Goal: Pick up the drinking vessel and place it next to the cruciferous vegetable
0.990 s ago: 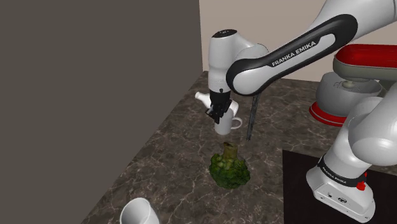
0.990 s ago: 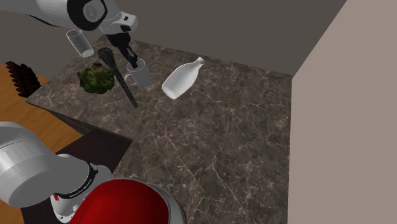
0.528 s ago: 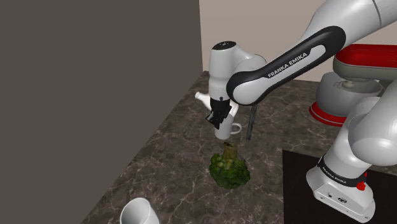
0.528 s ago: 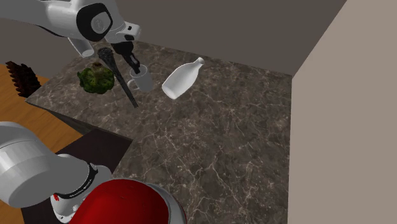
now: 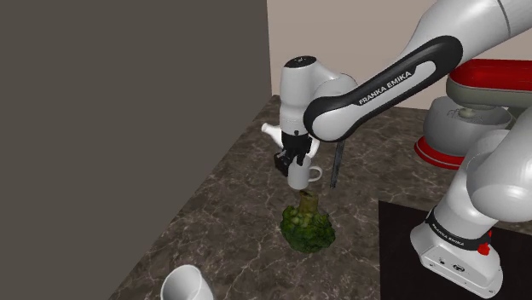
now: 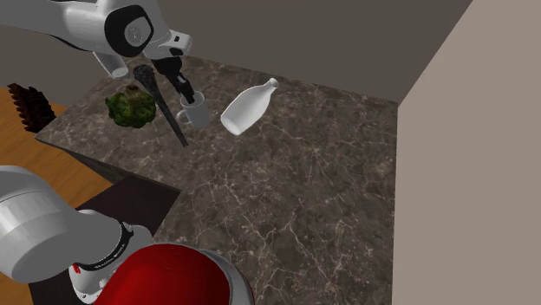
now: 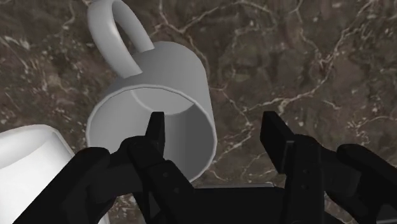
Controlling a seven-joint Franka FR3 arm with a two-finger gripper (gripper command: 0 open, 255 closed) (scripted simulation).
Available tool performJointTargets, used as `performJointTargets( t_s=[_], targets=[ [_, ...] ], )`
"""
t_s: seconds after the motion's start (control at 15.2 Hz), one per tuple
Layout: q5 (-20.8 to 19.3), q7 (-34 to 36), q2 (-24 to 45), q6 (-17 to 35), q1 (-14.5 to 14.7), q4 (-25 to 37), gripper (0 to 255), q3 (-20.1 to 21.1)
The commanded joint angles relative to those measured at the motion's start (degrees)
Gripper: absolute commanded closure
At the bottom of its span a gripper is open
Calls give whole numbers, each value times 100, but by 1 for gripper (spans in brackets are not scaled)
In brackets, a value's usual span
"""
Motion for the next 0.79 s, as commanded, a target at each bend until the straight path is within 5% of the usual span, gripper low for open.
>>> performJointTargets(
  t_s=[0.0,0.2,0.46,0.73],
  targets=[
    [0,0,0,0,0,0,0,0],
    [0,0,0,0,0,0,0,0],
    [136,-107,-445,-786,40,356,0,-59],
    [135,-107,-445,-786,42,356,0,-61]
  ],
)
